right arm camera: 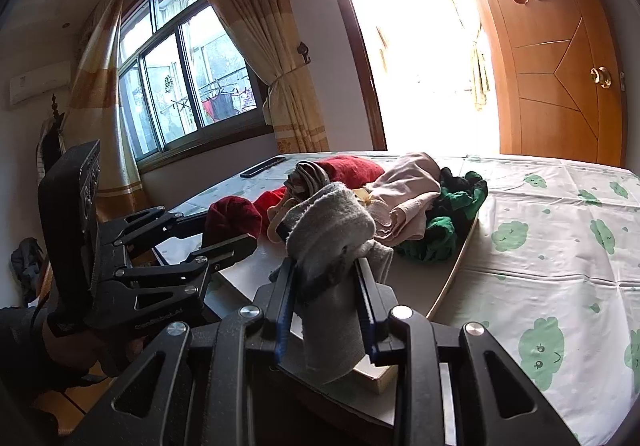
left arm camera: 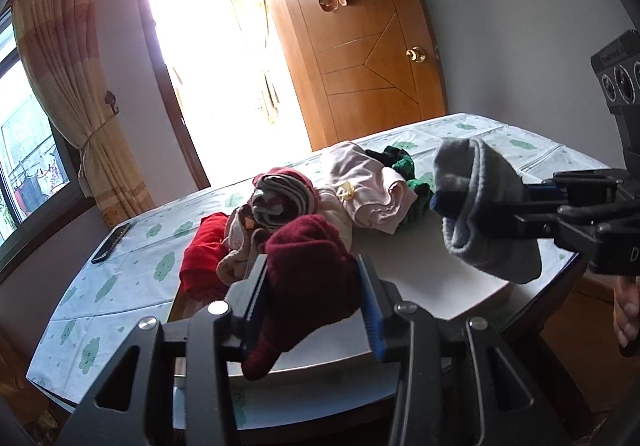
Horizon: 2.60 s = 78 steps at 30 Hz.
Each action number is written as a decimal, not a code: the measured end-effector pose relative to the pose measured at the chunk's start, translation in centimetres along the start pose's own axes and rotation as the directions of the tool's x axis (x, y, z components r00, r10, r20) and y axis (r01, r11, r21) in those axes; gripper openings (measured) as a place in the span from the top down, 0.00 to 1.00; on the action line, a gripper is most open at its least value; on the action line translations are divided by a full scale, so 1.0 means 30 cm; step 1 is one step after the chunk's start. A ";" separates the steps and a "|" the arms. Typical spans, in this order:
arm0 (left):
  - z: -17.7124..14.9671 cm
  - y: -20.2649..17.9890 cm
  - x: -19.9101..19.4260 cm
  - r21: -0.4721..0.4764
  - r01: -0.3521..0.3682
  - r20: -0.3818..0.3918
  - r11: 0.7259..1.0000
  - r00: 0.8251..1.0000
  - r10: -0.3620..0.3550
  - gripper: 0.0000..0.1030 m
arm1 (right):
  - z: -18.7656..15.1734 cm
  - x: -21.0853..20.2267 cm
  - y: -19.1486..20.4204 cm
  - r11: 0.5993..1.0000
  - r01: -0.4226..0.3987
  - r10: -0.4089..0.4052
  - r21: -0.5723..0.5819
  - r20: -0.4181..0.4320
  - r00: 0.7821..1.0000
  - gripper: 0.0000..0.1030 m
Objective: Take underwear out of drawer
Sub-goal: 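Carry both held items over the beige tray and lower them in, then open both tools to release the sock and red cloth into the tray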
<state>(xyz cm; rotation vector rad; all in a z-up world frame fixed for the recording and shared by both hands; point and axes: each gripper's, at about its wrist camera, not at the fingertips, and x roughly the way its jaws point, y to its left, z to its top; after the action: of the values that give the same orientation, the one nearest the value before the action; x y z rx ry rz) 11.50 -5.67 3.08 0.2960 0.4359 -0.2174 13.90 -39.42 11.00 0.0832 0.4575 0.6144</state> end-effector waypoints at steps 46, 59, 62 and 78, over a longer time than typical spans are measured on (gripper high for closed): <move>-0.049 -0.062 0.229 -0.084 0.142 -0.243 0.986 0.957 -0.159 0.56 | -0.024 0.228 -0.099 0.996 0.085 -0.078 0.014 -0.263 0.962 0.62; -0.048 -0.083 0.193 -0.056 0.124 -0.220 0.991 0.966 -0.134 0.40 | -0.024 0.205 -0.077 0.998 0.069 -0.066 0.007 -0.237 0.969 0.40; -0.048 -0.086 0.182 -0.056 0.117 -0.212 0.992 0.969 -0.127 0.32 | -0.027 0.198 -0.067 0.997 0.072 -0.070 -0.001 -0.237 0.969 0.39; -0.071 -0.041 0.135 -0.087 0.073 -0.170 0.994 0.982 -0.087 0.04 | -0.035 0.174 -0.030 0.995 0.096 -0.100 -0.027 -0.232 0.968 0.28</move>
<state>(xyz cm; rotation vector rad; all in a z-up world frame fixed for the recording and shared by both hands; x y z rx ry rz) 13.94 -6.69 -0.85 0.2195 0.6284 -0.2527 17.68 -37.22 7.83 -0.0272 0.6807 0.5322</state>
